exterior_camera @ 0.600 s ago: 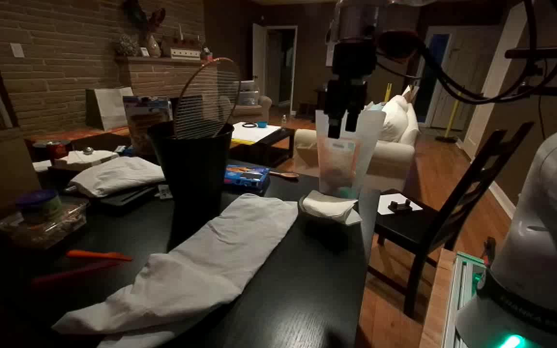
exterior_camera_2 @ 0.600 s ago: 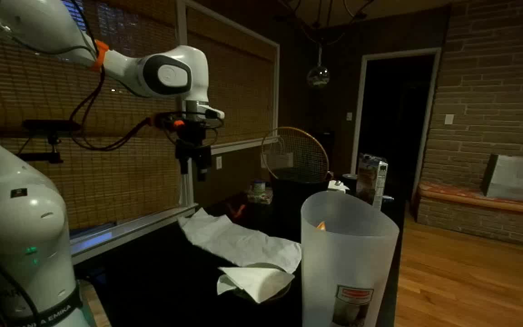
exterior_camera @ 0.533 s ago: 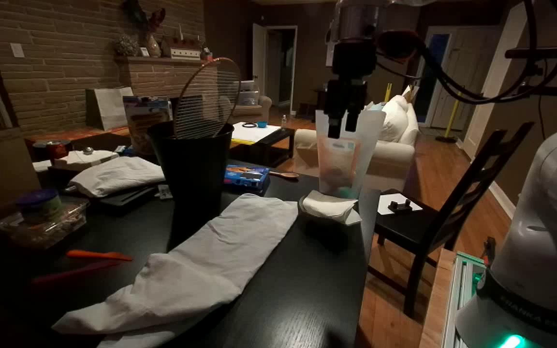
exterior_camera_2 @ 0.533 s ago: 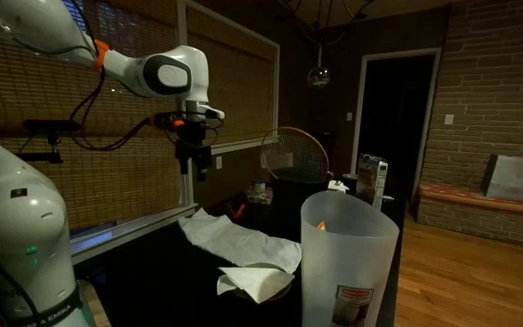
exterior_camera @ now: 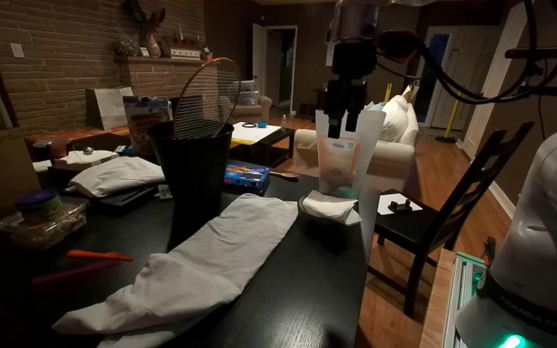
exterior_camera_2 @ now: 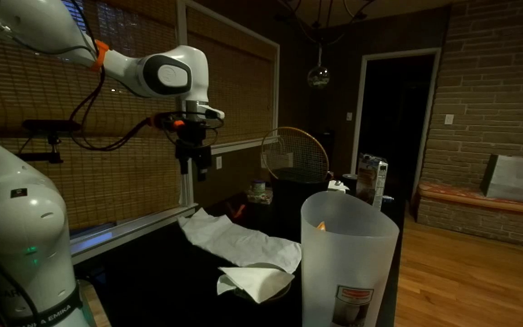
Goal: Remove the white cloth from the bowl and put it inside the clear bin on the right
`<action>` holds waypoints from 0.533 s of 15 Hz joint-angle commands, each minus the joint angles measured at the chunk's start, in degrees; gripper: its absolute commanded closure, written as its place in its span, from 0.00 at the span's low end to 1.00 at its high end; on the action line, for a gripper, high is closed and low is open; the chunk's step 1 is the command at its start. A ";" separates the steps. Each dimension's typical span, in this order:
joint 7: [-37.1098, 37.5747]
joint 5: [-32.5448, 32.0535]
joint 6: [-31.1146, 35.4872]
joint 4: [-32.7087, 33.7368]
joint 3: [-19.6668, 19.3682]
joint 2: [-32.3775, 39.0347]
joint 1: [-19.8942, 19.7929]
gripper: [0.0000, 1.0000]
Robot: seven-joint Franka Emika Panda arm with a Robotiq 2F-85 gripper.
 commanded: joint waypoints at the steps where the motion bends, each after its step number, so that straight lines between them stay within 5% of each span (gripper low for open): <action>1: -0.80 1.16 0.04 -0.27 -1.72 -0.03 0.06 0.00; 5: -1.07 5.28 -6.21 7.53 -3.66 7.84 0.76 0.00; 8: 5.92 7.19 -9.90 14.68 -1.00 14.27 0.43 0.00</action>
